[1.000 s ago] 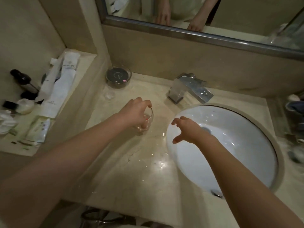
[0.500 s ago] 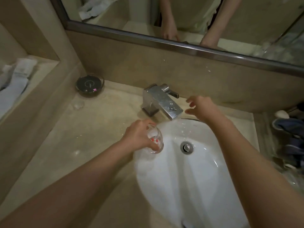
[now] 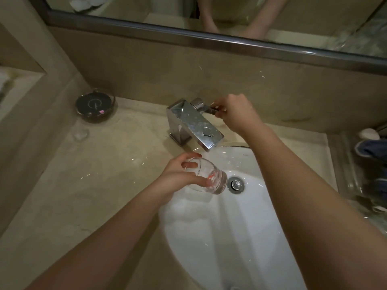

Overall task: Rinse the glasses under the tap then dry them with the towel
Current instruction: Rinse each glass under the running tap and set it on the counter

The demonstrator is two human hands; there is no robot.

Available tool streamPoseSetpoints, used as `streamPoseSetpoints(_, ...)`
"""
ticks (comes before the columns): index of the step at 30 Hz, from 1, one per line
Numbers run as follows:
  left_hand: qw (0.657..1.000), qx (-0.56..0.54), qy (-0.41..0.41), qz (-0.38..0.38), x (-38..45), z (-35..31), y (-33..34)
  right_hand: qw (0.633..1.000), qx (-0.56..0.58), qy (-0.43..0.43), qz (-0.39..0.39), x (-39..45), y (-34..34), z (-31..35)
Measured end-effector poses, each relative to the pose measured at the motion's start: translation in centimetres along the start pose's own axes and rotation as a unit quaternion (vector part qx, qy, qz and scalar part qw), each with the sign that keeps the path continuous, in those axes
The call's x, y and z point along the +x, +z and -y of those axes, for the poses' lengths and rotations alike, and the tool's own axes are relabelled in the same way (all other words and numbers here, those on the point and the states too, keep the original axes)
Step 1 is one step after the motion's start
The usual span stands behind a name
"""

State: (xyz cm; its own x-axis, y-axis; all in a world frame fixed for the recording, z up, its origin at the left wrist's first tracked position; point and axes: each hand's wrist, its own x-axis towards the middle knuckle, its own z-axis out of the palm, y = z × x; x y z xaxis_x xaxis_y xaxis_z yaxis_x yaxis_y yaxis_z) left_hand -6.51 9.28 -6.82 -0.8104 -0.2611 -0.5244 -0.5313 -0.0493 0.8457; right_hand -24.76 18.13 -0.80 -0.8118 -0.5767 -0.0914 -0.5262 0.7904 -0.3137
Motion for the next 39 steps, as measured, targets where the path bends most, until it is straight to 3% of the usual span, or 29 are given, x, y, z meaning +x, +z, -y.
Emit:
streamPoseSetpoints(11,0.995,-0.101,0.004,0.019,1.3,-0.2,1.1,0.998,0.064,0.002,-0.007,0.6,0.0,-0.9)
streamPoseSetpoints(14,0.993,-0.118,0.000,0.013,2.1,-0.2,1.2,0.978,0.201,0.047,-0.011,-1.3,0.7,-1.9)
streamPoseSetpoints(17,0.992,-0.126,-0.003,0.019,2.9,0.3,1.1,0.891,0.424,0.162,0.028,-5.0,2.3,-3.5)
streamPoseSetpoints(20,0.986,-0.156,0.000,0.057,3.3,0.7,1.0,0.800,0.491,0.284,0.195,-8.2,4.0,-4.6)
streamPoseSetpoints(22,0.982,-0.177,-0.003,0.067,3.4,0.7,1.1,0.724,0.553,0.312,0.269,-9.6,4.9,-4.9)
streamPoseSetpoints(23,0.982,-0.176,-0.005,0.067,3.6,0.8,1.2,0.693,0.590,0.310,0.275,-10.0,5.2,-4.9)
streamPoseSetpoints(25,0.985,-0.162,-0.001,0.064,3.4,0.6,1.5,0.666,0.637,0.301,0.245,-10.4,5.5,-4.8)
streamPoseSetpoints(29,0.994,-0.087,0.056,0.021,2.9,0.5,1.6,0.689,0.651,0.266,0.174,-10.9,5.8,-5.0)
streamPoseSetpoints(33,0.992,-0.043,0.048,0.112,2.5,-0.2,1.9,0.732,0.621,0.220,0.176,-11.4,6.5,-5.3)
streamPoseSetpoints(39,0.984,-0.106,0.007,0.146,2.8,-1.0,2.2,0.713,0.665,0.159,0.154,-12.3,7.8,-5.7)
